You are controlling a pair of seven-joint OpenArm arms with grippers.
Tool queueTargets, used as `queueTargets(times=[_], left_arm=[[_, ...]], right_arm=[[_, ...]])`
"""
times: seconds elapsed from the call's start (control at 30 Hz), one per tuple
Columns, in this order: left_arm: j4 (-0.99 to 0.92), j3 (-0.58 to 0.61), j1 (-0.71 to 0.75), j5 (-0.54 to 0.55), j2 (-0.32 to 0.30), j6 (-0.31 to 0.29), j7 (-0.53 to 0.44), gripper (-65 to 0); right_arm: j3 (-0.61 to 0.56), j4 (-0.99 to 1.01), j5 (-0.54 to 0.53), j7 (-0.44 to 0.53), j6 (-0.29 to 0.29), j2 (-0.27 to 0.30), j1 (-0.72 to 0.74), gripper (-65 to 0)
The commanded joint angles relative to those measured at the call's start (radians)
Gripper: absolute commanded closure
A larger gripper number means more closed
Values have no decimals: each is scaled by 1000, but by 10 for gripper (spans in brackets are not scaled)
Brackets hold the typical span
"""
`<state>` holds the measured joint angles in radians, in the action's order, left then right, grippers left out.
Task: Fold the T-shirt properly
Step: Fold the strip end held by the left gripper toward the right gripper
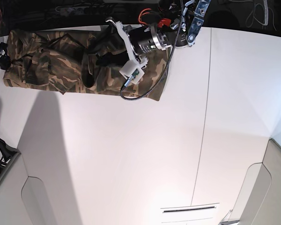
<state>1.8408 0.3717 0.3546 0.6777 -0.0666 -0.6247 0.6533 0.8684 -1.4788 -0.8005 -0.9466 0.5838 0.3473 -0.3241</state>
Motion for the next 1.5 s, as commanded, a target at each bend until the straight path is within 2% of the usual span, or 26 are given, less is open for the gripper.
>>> queueTargets(times=[0.0,0.3,0.53,0.6,0.77,0.8,0.97,1.07,1.3,1.47], left_arm=[[15,9,-5,29,6,-8,-21,-342],[15,14,-55,29,6,-12,7,-341],[15,14,-69,28,6,-13,47,-341],[18,14,-71,28,6,-17,47,-341],[61,14,-75,28,5,-42,59,-341],[70,14,-75,27,5,-42,66,-341],[85,-12,-75,-26,5,-42,85,-341],[85,-57,-74,-70,5,-42,100,-341],[84,-233,-55,-76,-3,-41,163,-341],[83,-343,-18,-75,-3,-41,163,-341]], right_arm=[[-8,2,-30,24,8,26,2,-437],[-159,36,-34,52,7,26,13,-437],[-203,36,-26,58,7,18,37,-430],[-203,36,-16,60,7,18,45,-361],[-203,36,1,74,7,22,52,-31],[-203,36,1,80,7,22,52,0],[-201,36,1,86,7,25,69,0],[-198,36,0,86,7,45,89,0],[-198,35,-12,32,4,159,172,0],[-198,31,-126,-87,7,227,262,0]])
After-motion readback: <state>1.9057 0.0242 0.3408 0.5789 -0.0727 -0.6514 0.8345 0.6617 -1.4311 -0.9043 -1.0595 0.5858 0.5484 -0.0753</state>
